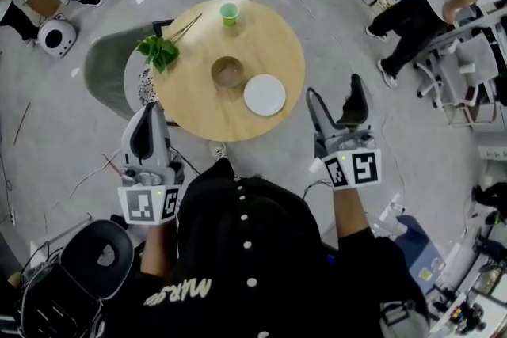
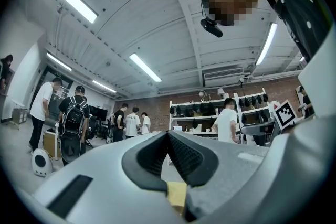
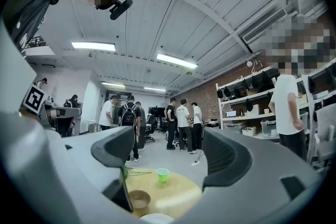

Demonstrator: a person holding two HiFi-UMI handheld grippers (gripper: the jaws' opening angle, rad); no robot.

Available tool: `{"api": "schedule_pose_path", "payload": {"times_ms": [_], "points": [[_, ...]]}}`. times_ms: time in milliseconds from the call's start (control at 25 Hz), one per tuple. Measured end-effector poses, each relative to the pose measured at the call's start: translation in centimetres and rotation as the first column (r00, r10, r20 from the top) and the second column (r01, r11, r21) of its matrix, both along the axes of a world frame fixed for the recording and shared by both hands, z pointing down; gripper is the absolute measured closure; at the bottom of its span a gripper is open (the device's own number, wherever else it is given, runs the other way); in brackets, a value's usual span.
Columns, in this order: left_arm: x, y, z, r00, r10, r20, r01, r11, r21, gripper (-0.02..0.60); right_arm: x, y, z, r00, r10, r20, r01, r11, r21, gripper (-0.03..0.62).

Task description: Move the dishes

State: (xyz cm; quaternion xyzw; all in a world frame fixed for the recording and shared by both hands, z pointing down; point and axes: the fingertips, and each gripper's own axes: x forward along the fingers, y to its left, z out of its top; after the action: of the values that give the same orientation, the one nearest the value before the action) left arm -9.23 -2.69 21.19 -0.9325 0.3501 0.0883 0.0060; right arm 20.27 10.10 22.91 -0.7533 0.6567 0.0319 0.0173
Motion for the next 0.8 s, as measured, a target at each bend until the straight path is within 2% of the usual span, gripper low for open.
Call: {"api": "schedule_pose_path", "payload": {"times_ms": [200,480,800], "points": [[-0.1,-3.4,0.0,1.000,0.016,-0.009,-0.016,1.000,-0.002,0.578,0.0,-3.3,-0.1,1.000,0.014,0.007,-0.014,1.000,-0.004,0.191],[0.2,-8.8,1.1,0.998,0.060,0.010,-0.059,0.997,-0.046,0.578,0.0,-9.1,1.0,0.999,0.031,0.022,-0.030,0.999,-0.038,0.194],[1.4,-10.4,3.4,0.993,0.104,0.052,-0.098,0.990,-0.103,0.578,-0.1,-13.1,5.9,0.995,-0.041,0.093,0.056,0.985,-0.163,0.208]]}}
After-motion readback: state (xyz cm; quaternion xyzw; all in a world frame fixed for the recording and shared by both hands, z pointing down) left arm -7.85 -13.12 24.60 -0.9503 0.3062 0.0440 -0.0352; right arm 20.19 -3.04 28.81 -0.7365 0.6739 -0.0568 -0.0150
